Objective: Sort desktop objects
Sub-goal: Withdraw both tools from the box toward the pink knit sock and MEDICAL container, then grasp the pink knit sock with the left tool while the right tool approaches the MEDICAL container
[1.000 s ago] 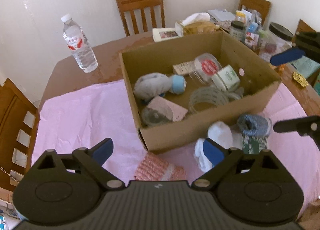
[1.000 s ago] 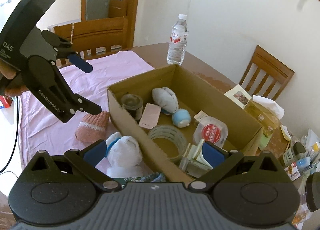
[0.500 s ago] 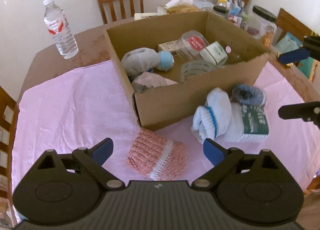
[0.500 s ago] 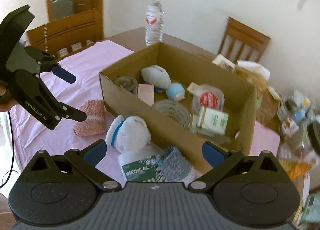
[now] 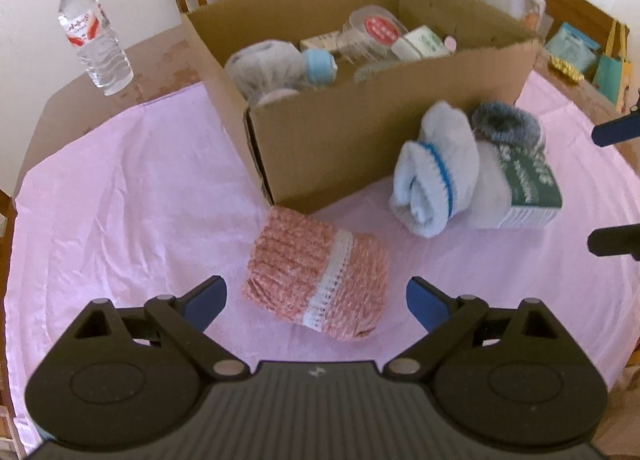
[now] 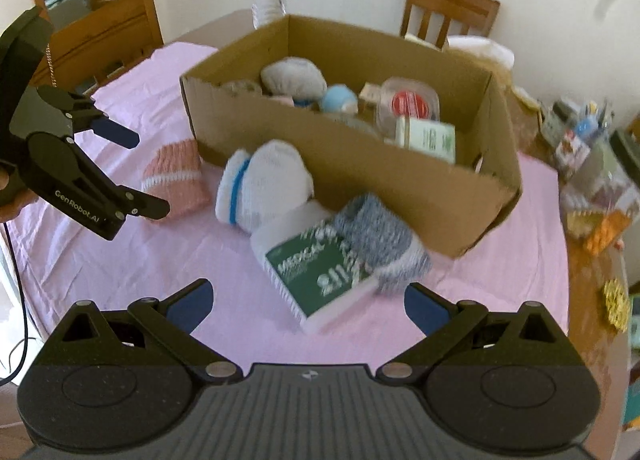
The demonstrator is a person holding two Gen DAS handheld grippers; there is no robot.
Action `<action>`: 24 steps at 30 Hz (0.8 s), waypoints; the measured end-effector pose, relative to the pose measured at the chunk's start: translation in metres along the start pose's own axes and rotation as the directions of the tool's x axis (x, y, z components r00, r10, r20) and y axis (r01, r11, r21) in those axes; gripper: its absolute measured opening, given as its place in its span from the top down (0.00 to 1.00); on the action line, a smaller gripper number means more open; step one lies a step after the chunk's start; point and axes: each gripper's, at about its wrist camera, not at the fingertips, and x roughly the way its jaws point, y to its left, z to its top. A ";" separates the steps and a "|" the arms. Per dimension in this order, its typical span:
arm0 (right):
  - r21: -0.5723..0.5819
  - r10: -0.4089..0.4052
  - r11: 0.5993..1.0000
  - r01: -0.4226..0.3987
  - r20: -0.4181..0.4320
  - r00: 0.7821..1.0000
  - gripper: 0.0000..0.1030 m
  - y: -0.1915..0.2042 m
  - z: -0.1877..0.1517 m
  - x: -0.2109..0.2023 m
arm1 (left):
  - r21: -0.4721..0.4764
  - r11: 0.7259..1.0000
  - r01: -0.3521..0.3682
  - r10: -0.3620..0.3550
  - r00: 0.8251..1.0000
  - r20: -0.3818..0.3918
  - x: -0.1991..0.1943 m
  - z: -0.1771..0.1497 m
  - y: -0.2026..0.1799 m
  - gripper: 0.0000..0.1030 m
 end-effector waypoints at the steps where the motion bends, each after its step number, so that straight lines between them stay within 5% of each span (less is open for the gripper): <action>1: 0.008 0.000 1.000 0.000 -0.007 1.000 0.00 0.001 -0.002 0.002 | 0.009 1.000 -0.001 0.001 1.000 -0.001 0.002 -0.001 0.000 0.06; 12: 0.080 -0.015 0.996 0.026 -0.139 0.990 0.00 0.001 -0.031 0.033 | 0.059 0.998 0.008 -0.005 0.999 -0.044 0.023 -0.004 0.003 0.06; 24: 0.165 -0.042 0.984 0.074 -0.188 0.981 0.00 0.003 -0.048 0.051 | 0.078 0.991 0.112 -0.109 0.993 -0.043 0.036 0.002 0.008 0.06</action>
